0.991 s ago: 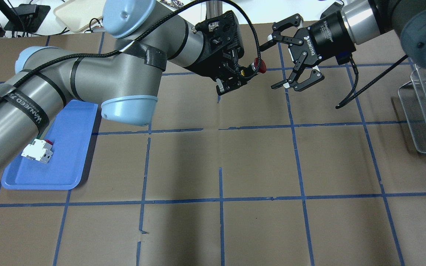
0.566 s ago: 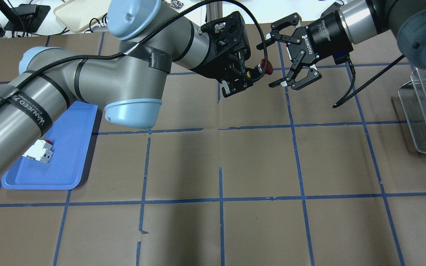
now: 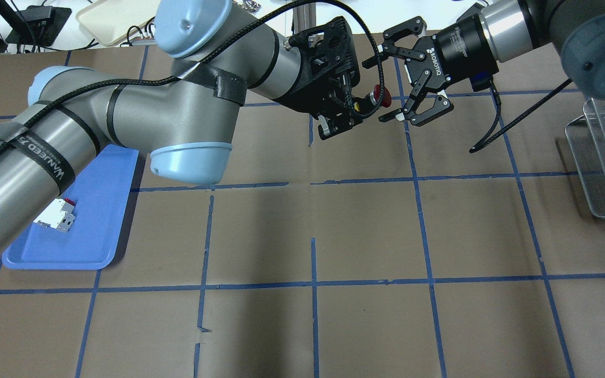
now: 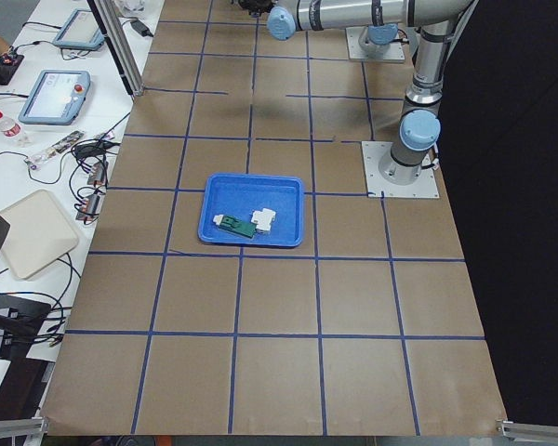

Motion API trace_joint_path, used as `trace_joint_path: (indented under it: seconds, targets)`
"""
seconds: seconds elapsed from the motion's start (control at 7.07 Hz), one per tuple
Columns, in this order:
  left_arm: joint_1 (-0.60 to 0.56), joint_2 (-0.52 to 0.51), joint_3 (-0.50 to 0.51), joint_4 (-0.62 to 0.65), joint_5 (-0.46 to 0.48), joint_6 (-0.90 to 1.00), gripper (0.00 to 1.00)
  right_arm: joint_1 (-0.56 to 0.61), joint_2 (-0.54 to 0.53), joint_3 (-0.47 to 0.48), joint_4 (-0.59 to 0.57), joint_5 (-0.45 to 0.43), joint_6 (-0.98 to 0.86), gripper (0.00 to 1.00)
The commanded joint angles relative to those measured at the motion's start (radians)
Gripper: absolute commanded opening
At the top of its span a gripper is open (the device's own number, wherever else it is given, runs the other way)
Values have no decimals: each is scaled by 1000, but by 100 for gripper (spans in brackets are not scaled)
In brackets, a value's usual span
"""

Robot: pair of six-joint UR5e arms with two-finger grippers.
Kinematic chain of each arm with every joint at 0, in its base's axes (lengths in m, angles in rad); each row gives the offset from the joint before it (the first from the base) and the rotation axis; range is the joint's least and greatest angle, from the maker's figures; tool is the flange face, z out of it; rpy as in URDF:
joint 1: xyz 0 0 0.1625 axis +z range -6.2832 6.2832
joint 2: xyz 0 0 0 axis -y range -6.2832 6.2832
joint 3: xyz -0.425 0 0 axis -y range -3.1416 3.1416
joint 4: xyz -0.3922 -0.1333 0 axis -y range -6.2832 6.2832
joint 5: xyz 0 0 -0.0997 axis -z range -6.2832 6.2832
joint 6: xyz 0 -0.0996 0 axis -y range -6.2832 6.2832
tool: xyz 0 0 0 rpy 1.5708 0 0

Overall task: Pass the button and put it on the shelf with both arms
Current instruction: 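Close the right gripper around the red button cap held by the left gripper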

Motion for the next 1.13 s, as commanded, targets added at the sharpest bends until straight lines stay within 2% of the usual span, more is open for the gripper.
trace_joint_path:
  seconds: [0.0, 0.28, 0.42, 0.57, 0.71, 0.85, 0.99]
  targets:
    - [0, 0, 2, 0, 0, 0, 0, -2, 1, 0, 7, -9, 3, 93]
    - [-2, 9, -5, 0, -2, -2, 0, -2, 1, 2, 12, -9, 13, 87]
    - [-2, 6, -11, 0, 0, 0, 0, -2, 1, 2, 15, -9, 15, 78]
    - [-2, 11, -14, 0, -2, 0, 0, -2, 1, 2, 21, -9, 18, 56]
    - [-2, 8, -14, 0, 0, 0, 0, -3, 1, 2, 24, -6, 19, 46]
    - [-2, 9, -14, 0, -2, -2, 0, -3, 1, 2, 23, -4, 18, 42]
    - [-2, 9, -14, 0, -2, -2, 0, -5, 1, 16, 23, -3, 18, 20]
